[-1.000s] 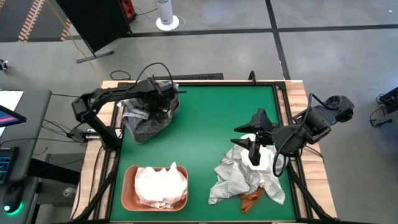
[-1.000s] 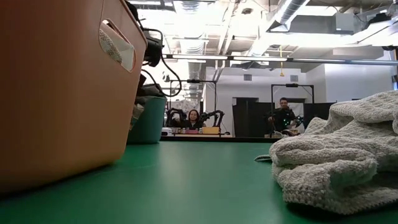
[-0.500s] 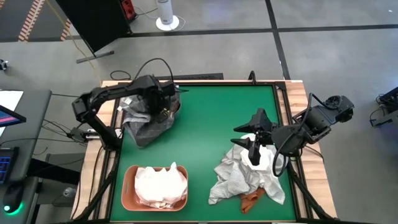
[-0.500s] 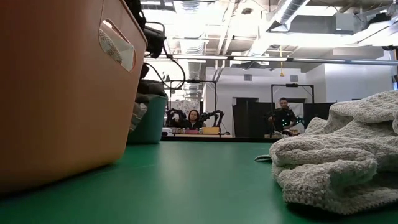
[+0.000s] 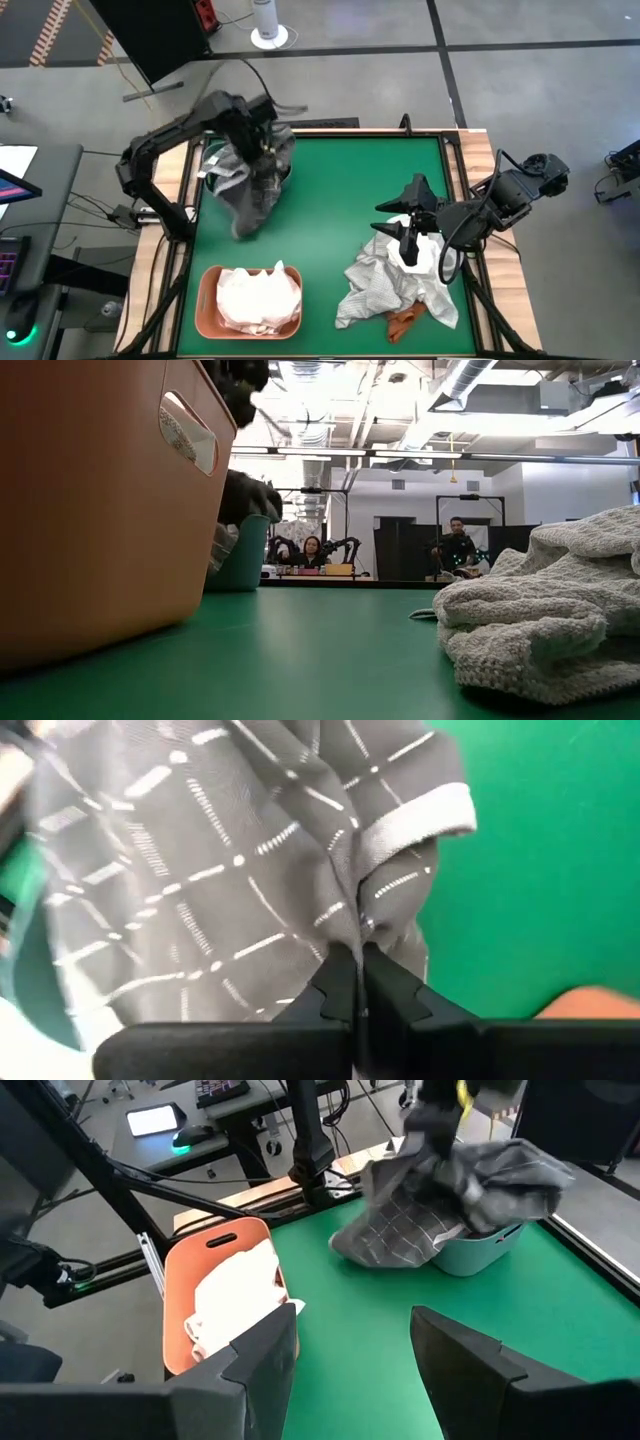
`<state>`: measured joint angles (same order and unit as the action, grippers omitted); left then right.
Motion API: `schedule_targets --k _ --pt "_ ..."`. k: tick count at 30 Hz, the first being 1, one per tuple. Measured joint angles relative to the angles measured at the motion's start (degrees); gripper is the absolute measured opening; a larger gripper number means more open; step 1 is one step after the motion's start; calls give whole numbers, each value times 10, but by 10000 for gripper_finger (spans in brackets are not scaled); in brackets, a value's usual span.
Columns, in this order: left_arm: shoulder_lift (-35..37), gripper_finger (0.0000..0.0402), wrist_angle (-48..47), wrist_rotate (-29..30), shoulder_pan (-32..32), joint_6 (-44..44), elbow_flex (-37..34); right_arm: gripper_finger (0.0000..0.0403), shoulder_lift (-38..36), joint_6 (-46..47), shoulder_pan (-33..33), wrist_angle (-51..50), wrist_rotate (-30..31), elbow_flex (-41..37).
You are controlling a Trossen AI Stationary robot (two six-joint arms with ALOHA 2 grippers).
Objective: Sort microfiber towel by color & place in baskets
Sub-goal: Put the black and white microfiber towel into the green bin
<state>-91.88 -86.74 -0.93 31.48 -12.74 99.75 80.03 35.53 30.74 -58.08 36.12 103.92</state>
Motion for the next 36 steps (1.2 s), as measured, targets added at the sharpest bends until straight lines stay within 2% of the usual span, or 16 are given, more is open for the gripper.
schedule_targets --k 5,12,17,20,22,24,28,31,36 --pt "0 1 -27 -4 22 -1 120 223 0 0 0 0 0 0" --pt "1 1 -32 -35 38 51 274 223 0 0 0 0 0 0" --pt "1 0 -33 -31 39 76 346 223 0 -2 0 0 0 0" --pt "15 0 -11 19 39 94 344 223 0 -2 0 0 0 0" --pt "26 0 -3 54 35 137 341 223 0 -2 0 0 -1 0" --pt "34 0 8 109 25 181 341 223 0 -2 0 0 -1 0" --pt "41 0 13 233 9 211 341 223 0 -2 0 0 -1 0" --pt "42 0 -5 267 4 241 340 223 0 -2 0 -1 -1 0" --pt "38 0 -31 288 -5 321 340 223 0 -2 0 -1 -1 0"
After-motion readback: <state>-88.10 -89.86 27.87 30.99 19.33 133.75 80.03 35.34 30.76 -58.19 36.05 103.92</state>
